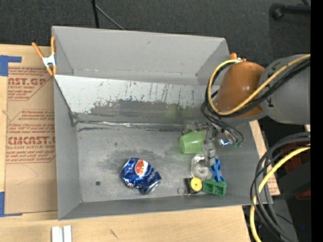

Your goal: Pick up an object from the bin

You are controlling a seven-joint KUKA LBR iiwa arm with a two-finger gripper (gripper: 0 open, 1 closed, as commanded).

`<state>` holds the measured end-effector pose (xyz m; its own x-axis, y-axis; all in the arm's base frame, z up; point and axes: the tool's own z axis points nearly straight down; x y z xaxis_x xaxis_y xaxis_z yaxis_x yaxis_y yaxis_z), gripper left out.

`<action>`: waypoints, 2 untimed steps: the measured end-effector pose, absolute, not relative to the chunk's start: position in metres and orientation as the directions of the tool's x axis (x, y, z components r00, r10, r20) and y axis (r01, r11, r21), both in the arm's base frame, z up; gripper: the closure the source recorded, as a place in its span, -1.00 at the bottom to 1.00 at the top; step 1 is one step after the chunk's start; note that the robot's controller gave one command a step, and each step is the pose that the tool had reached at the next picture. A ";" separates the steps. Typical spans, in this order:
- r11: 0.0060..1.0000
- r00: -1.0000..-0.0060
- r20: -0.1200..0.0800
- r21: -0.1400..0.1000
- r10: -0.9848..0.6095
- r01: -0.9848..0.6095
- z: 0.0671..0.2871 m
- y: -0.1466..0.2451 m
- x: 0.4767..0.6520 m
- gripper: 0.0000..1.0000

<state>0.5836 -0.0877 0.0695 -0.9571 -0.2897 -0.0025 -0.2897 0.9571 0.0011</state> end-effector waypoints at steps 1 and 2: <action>0.957 -0.957 -0.004 0.001 -0.289 -0.289 0.073 -0.088 0.585 1.00; 0.958 -0.958 -0.004 -0.001 -0.288 -0.288 0.093 -0.087 0.586 1.00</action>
Offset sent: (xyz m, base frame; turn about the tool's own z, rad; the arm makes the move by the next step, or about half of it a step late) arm 0.0000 0.0000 0.0000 0.0000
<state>0.5863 -0.0871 0.0929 -0.9575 -0.2883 -0.0043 -0.2883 0.9575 -0.0010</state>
